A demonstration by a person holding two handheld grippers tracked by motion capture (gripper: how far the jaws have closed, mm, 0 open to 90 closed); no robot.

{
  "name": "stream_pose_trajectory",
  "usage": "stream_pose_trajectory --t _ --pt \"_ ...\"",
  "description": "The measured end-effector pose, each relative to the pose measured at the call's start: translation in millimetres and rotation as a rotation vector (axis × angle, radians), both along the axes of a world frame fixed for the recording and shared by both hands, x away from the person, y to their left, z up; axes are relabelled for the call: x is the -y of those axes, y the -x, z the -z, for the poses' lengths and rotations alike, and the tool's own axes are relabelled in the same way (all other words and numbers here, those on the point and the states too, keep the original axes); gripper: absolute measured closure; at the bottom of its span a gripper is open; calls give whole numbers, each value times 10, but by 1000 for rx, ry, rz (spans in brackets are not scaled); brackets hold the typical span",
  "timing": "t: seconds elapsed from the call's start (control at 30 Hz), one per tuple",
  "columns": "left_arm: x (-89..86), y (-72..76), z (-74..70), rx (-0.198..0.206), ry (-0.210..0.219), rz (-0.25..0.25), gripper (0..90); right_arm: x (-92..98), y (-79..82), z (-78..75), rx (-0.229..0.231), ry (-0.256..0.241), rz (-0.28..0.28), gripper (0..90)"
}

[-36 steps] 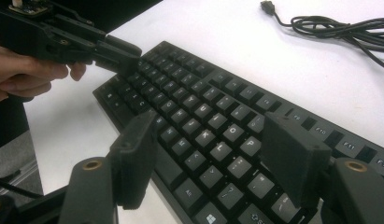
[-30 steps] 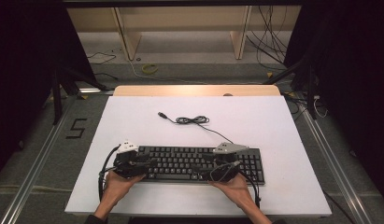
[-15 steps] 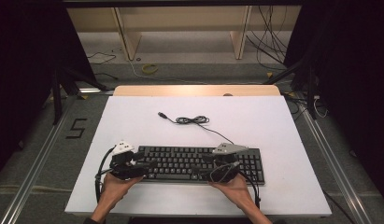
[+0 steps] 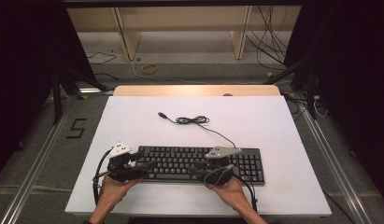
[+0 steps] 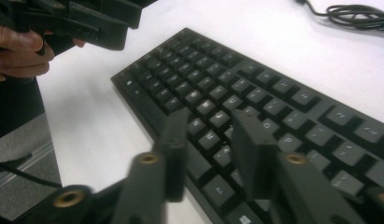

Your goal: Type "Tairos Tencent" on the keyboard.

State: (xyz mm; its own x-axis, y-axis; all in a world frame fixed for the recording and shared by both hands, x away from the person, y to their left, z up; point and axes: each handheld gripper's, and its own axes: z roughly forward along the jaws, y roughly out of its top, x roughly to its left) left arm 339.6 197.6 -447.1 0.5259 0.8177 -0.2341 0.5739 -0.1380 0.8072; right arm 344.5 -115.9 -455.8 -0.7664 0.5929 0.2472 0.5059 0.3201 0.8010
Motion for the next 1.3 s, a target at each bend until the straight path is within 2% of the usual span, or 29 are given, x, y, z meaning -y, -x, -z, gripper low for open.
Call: stream_pose_trajectory --t 0.2,0.3,0.5,0.87,1.03,1.07,1.3 --pt "-25 32 4 3 5 -2 277 -104 3 58 -4 27 -23 854" --pt "-37 48 9 4 5 1 275 -160 0 98 -11 51 -32 900" --pt "-50 63 22 3 4 -4 273 -257 -3 172 -20 88 -53 900" --pt "-79 73 33 1 2 -10 273 -328 -26 245 -27 125 -50 900" --pt "-83 75 34 -2 -1 -9 273 -343 -26 266 -22 139 -48 900" --pt "-83 74 34 -1 -3 -8 273 -352 -24 276 -17 155 -42 900" --pt "-85 77 32 -1 -3 -10 273 -377 4 291 1 167 -42 900"
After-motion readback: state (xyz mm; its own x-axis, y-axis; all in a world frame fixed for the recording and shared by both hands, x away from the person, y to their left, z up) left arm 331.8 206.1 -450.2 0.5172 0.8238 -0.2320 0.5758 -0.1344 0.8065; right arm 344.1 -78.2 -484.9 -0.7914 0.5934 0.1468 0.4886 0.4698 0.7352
